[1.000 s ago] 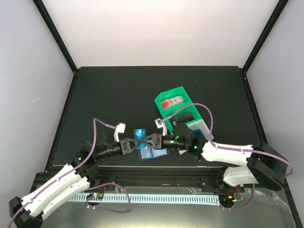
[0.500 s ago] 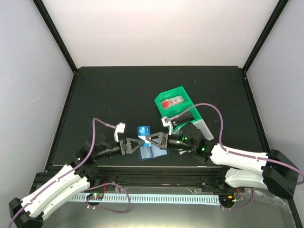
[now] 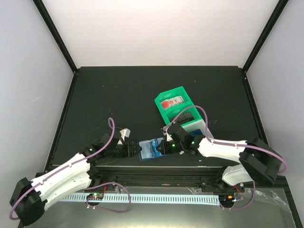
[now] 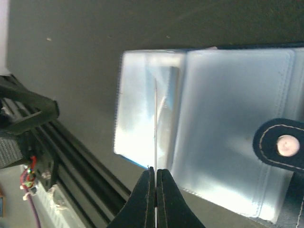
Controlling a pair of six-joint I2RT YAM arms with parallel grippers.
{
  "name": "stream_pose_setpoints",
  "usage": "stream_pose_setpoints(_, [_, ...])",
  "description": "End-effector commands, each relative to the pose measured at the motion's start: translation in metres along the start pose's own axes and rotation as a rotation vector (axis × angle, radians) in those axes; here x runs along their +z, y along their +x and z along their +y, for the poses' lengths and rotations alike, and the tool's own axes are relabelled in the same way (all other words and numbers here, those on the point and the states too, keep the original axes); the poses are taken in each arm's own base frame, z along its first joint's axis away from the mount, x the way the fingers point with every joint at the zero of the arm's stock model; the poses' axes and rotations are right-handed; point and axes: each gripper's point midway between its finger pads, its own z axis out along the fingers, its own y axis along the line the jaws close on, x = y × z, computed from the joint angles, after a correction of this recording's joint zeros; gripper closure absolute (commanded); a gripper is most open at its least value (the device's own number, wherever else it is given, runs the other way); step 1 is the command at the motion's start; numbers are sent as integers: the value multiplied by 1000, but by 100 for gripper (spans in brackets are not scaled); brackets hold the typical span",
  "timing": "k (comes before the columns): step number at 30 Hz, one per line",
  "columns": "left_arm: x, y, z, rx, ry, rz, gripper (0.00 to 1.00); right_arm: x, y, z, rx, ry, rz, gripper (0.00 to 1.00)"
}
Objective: Put the credit cards into the card holder
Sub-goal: Insert the credit card into the card holder.
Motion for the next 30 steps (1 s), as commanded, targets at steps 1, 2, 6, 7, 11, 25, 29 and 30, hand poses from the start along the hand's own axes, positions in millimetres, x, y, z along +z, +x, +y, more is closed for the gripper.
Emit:
stream_pose_setpoints(1, [9, 2, 15, 15, -54, 1, 46, 12, 0, -10, 27, 63, 46, 99])
stream_pose_setpoints(2, [11, 3, 18, 14, -63, 5, 49, 14, -1, -11, 36, 66, 49, 99])
stream_pose_setpoints(6, [18, 8, 25, 8, -82, 31, 60, 24, -5, -10, 55, 56, 55, 99])
stream_pose_setpoints(7, [20, 9, 27, 6, -87, 37, 62, 26, -5, -10, 61, 55, 57, 99])
stream_pose_setpoints(11, [27, 13, 37, -4, -116, 55, 70, 32, -9, -10, 88, 42, 63, 99])
stream_pose_setpoints(25, [39, 22, 69, -7, -240, 89, 88, 38, -12, 3, 162, -100, 97, 99])
stream_pose_setpoints(29, [38, 22, 76, -10, -273, 84, 91, 37, -16, 1, 188, -107, 85, 99])
stream_pose_setpoints(30, [38, 22, 76, -9, -274, 82, 91, 38, -16, 0, 192, -105, 82, 99])
